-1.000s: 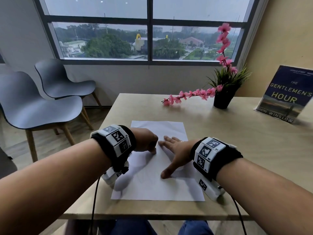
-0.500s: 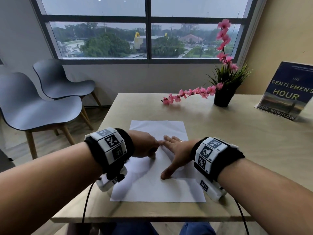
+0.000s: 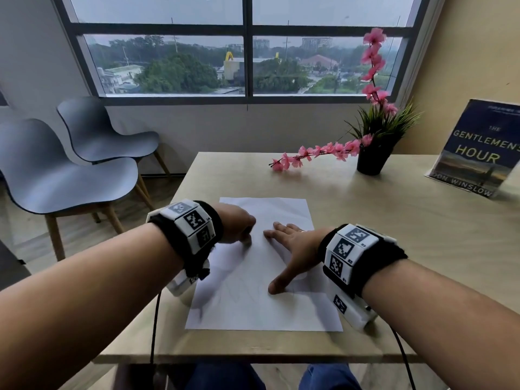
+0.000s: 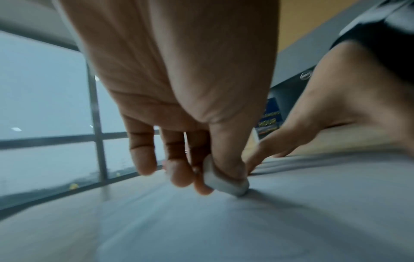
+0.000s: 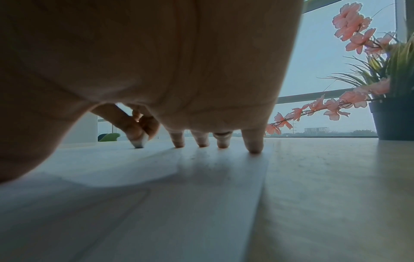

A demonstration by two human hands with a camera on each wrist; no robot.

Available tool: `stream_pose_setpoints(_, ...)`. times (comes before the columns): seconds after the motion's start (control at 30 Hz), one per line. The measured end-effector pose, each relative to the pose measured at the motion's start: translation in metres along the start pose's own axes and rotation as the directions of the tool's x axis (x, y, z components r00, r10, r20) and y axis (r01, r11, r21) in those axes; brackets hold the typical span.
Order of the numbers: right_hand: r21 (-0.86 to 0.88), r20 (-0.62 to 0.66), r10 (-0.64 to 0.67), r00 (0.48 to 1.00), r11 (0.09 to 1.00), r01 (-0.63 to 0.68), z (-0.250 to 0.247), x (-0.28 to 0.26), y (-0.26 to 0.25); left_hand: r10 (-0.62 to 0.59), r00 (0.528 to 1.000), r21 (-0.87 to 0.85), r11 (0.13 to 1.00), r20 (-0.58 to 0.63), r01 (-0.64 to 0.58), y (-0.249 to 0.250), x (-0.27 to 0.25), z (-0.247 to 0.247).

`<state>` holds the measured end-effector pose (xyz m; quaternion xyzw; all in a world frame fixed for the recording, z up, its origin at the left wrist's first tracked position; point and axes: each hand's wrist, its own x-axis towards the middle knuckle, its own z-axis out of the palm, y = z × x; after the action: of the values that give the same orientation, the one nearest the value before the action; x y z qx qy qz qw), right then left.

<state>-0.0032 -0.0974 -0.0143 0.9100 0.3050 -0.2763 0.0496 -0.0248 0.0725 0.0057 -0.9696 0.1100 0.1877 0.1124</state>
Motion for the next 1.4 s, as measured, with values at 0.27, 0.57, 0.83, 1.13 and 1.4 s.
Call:
stream_pose_setpoints(0.27, 0.018, 0.000, 0.002, 1.000, 1.000, -0.002, 0.000, 0.000, 0.000, 0.078, 0.996, 0.014, 0.997, 0.032, -0.079, 0.011, -0.005, 0.004)
stream_pose_setpoints(0.57, 0.011, 0.011, 0.004, 1.000, 1.000, -0.004, -0.001, 0.000, 0.000, 0.124, 0.992, -0.006, 0.992, 0.025, -0.124, 0.011, -0.013, 0.010)
stream_pose_setpoints(0.83, 0.009, 0.008, 0.008, 1.000, 1.000, -0.008, 0.000, 0.001, 0.000, 0.096, 0.995, 0.004, 0.995, -0.001, -0.096, 0.002, -0.012, 0.010)
stream_pose_setpoints(1.13, 0.010, 0.005, 0.008, 1.000, 1.000, -0.008, 0.000, 0.000, 0.000, 0.002, 1.000, -0.024, 1.000, -0.028, -0.002, -0.015, -0.009, 0.009)
stream_pose_setpoints(1.4, 0.001, 0.000, 0.003, 1.000, 1.000, -0.003, 0.001, 0.004, 0.001, 0.012, 1.000, -0.015, 1.000, -0.002, -0.012, -0.014, -0.006, 0.009)
